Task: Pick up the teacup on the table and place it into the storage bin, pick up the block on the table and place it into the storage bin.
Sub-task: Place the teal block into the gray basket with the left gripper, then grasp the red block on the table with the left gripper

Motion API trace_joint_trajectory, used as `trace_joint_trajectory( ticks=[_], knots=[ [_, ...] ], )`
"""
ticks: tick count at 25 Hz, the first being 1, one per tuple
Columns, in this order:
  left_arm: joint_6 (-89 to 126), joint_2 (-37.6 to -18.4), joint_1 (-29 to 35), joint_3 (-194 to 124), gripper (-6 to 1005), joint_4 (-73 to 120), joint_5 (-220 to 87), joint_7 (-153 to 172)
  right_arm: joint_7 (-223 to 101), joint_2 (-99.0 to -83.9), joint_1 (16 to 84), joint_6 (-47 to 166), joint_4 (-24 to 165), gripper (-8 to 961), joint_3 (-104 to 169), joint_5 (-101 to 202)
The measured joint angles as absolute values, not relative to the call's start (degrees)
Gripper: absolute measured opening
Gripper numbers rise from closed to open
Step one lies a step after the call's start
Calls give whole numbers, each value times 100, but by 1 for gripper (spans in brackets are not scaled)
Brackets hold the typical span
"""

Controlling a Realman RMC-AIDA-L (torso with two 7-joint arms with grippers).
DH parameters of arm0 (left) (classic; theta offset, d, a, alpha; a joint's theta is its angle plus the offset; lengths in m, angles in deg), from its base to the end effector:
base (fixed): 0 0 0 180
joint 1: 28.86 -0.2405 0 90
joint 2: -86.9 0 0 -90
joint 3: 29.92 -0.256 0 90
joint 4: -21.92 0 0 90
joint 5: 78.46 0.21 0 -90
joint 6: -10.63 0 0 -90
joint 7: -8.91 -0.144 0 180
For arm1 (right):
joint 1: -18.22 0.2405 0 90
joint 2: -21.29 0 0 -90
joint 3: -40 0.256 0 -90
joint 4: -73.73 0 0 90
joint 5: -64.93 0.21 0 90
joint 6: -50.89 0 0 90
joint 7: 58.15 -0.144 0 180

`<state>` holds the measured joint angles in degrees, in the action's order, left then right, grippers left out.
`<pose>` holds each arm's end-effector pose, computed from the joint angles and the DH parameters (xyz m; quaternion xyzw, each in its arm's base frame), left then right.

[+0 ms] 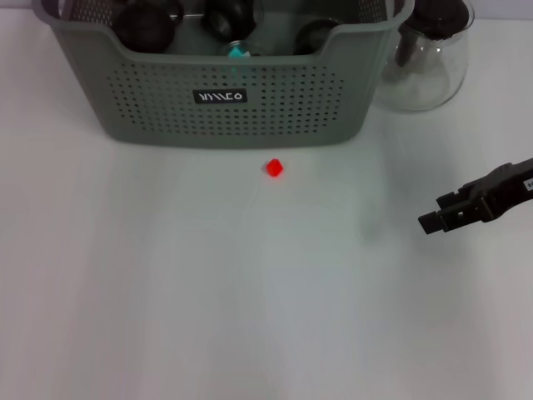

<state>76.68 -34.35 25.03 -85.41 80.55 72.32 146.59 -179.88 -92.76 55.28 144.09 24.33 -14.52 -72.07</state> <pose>-0.1198 0.4628 0.0211 -0.9044 -0.2953 -0.0083 0.3078 0.2546 0.3502 0.0222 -0.9166 0.3947 -0.0423 0.0478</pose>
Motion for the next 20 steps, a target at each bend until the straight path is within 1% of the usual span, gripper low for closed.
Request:
trace_joint_trajectory(
  ticks=[2, 6, 9, 13, 15, 17, 20],
  knots=[
    [7645, -3443, 2506, -8591, 521, 8050, 7245, 14660, -17988, -9278, 5531, 14410, 2436, 656, -1451, -7209],
    [7698, -3444, 2488, -8613, 653, 8146, 7191, 14642, -17977, -9279, 5530, 14413, 2437, 656, -1448, -7209],
    [8017, -3447, 2330, -8577, 752, 8544, 6889, 14512, -17951, -9279, 5529, 14394, 2440, 656, -1443, -7210],
    [9120, -3437, 1781, -8553, 771, 9400, 5568, 13886, -17933, -9262, 5525, 14380, 2443, 656, -1435, -7210],
    [10025, -3434, 1436, -8599, 775, 9766, 4830, 13406, -17930, -9250, 5519, 14375, 2443, 656, -1422, -7209],
    [10562, -3467, 1269, -8670, 774, 9916, 4591, 13181, -17929, -9245, 5515, 14368, 2443, 656, -1417, -7209],
    [11135, -3580, 1098, -8950, 772, 9888, 4600, 13011, -17928, -9243, 5514, 14341, 2443, 655, -1413, -7209]
  ],
)
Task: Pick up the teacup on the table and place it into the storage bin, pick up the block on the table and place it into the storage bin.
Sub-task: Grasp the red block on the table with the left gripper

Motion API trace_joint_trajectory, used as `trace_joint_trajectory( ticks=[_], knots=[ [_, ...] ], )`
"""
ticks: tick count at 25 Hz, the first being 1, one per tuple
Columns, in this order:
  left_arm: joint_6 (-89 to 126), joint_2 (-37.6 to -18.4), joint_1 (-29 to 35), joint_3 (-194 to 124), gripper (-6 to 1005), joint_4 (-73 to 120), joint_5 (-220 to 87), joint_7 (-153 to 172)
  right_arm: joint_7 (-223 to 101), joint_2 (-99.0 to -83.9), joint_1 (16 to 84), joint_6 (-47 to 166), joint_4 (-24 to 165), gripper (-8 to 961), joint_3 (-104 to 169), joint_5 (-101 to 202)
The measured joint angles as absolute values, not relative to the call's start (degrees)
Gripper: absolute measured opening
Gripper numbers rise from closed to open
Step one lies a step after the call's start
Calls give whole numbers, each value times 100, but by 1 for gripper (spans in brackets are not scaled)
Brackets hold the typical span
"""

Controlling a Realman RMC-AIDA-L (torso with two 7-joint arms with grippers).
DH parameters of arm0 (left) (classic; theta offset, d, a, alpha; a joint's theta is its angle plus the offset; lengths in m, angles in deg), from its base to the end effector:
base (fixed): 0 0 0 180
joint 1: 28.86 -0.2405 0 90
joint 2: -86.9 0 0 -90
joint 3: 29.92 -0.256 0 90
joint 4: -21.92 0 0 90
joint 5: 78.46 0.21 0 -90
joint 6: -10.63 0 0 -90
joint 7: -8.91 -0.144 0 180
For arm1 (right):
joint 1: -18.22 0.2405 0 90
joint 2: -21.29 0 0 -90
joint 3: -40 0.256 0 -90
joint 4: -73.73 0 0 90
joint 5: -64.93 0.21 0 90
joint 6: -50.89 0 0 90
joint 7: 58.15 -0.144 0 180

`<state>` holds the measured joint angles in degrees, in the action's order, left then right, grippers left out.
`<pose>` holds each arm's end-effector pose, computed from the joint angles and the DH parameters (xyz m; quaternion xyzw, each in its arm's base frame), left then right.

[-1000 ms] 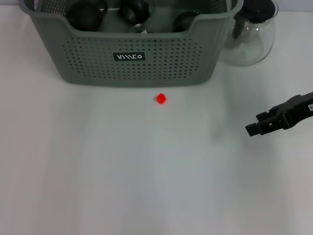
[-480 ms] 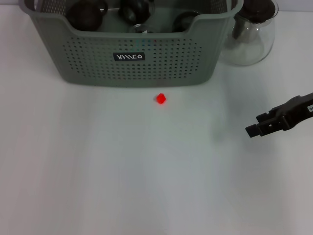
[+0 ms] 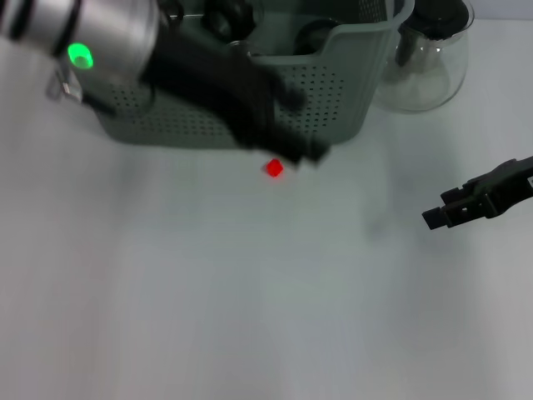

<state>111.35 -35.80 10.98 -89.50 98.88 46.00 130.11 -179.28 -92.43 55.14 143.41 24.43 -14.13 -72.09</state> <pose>-0.1080 0.3472 0.0214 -0.9843 -0.1593 -0.0686 0.0325 0.2573 0.3522 0.0252 -0.9170 0.3927 -0.0408 0.0568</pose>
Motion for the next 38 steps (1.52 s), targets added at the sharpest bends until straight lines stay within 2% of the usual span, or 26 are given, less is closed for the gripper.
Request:
trace_joint_trajectory(
  ticks=[8, 18, 38],
  knots=[
    [10161, -3730, 946, -9796, 766, 8937, 5303, 13090, -17924, -9244, 5513, 14285, 2466, 655, -1413, -7209],
    [8448, -3743, 1050, -10604, 764, 7871, 5716, 12693, -17917, -9252, 5485, 14257, 2531, 655, -1413, -7209],
    [7106, -3746, 1182, -10957, 760, 7144, 5821, 12718, -17917, -9279, 5474, 14244, 2531, 655, -1454, -7209]
  ],
)
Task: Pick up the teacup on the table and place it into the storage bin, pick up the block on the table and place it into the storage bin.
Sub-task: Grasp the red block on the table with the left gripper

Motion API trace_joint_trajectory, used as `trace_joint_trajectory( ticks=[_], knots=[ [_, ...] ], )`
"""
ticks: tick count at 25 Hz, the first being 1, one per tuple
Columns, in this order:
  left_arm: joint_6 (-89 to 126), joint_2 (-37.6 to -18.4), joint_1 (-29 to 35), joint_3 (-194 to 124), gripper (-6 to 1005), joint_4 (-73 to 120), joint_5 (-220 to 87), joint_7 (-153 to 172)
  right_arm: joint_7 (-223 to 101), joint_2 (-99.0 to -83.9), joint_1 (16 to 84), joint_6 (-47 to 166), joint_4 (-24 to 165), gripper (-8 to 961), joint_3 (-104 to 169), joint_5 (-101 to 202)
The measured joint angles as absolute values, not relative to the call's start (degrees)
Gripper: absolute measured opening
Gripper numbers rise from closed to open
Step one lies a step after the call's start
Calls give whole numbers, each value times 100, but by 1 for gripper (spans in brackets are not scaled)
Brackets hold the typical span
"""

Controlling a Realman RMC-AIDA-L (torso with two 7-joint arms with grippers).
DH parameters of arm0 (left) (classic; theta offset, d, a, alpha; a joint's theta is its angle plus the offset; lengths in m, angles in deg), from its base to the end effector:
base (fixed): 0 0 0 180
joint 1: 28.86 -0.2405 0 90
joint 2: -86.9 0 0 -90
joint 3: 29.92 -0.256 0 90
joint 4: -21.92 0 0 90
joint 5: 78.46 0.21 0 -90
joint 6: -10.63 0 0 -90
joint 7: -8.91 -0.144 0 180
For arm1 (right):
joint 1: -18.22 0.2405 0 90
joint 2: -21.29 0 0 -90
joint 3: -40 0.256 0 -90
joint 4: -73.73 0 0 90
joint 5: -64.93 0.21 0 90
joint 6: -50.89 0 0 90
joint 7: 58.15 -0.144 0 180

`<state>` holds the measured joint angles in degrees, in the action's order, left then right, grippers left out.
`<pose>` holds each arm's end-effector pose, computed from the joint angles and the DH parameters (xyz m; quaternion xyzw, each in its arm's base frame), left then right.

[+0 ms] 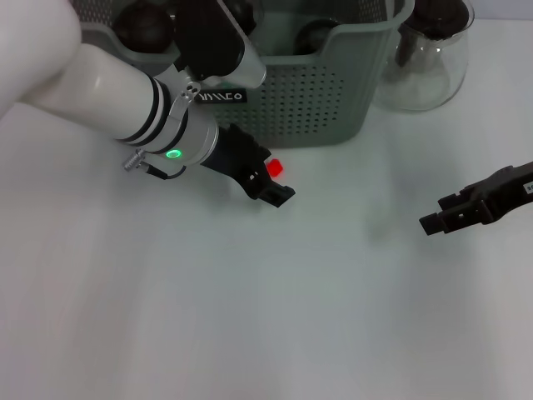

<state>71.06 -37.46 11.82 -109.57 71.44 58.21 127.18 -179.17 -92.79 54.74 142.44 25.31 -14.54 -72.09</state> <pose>-0.1844 0.3794 -0.0929 -0.9679 -0.1852 0.0744 0.1527 0.2611 0.3496 0.0198 -0.9147 0.3981 -0.0414 0.0553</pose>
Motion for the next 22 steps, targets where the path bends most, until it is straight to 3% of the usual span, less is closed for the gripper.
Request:
trace_joint_trajectory(
  ticks=[22],
  knots=[
    [6844, -3755, 1317, -11226, 756, 6948, 5831, 12878, -17917, -9278, 5460, 14247, 2530, 655, -1458, -7209]
  ],
)
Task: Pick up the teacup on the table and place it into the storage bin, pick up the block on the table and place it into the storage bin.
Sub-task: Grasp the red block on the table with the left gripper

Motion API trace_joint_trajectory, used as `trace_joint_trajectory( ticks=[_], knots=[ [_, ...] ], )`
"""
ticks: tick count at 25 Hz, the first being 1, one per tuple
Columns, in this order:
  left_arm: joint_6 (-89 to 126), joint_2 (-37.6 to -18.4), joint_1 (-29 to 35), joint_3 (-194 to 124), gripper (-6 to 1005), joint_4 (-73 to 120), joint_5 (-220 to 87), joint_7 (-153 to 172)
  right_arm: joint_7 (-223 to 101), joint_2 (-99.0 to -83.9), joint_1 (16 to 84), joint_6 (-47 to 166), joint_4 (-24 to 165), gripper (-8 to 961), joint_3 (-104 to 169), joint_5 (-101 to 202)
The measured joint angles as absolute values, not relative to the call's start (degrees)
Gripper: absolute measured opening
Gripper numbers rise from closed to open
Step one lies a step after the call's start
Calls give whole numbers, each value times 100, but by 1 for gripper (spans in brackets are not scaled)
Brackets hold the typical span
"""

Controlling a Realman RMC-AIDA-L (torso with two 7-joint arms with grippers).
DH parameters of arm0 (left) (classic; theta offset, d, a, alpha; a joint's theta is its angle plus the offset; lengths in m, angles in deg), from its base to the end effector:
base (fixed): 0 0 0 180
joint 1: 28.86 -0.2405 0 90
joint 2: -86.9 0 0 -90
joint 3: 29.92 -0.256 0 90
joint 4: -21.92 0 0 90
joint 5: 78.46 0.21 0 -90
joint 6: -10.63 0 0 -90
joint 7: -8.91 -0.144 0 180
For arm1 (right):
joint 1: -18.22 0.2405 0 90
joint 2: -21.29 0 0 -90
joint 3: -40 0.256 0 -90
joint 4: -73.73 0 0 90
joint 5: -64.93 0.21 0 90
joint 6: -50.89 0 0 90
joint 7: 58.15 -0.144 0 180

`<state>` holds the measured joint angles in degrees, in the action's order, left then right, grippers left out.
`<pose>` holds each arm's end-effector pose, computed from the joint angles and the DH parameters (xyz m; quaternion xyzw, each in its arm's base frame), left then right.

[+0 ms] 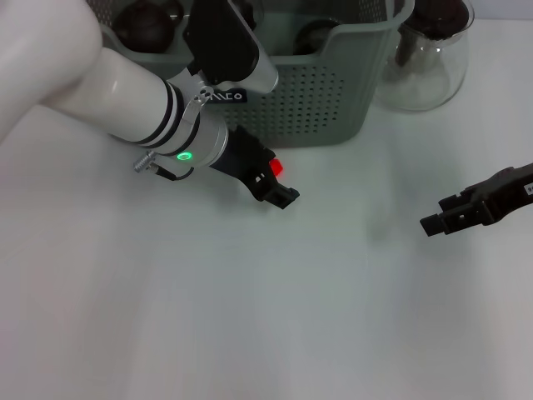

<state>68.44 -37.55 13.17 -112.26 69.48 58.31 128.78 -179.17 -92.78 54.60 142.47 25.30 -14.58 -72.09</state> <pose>-0.1811 0.3806 -0.1024 -0.9675 -0.1799 0.0846 0.1560 0.2619 0.3489 0.0198 -0.9143 0.3990 -0.0418 0.0550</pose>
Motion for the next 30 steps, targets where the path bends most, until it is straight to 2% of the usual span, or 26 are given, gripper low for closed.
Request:
trace_joint_trajectory(
  ticks=[30],
  knots=[
    [7070, -3758, 1375, -11295, 750, 7061, 5652, 13018, -17908, -9269, 5460, 14241, 2531, 656, -1449, -7250]
  ],
)
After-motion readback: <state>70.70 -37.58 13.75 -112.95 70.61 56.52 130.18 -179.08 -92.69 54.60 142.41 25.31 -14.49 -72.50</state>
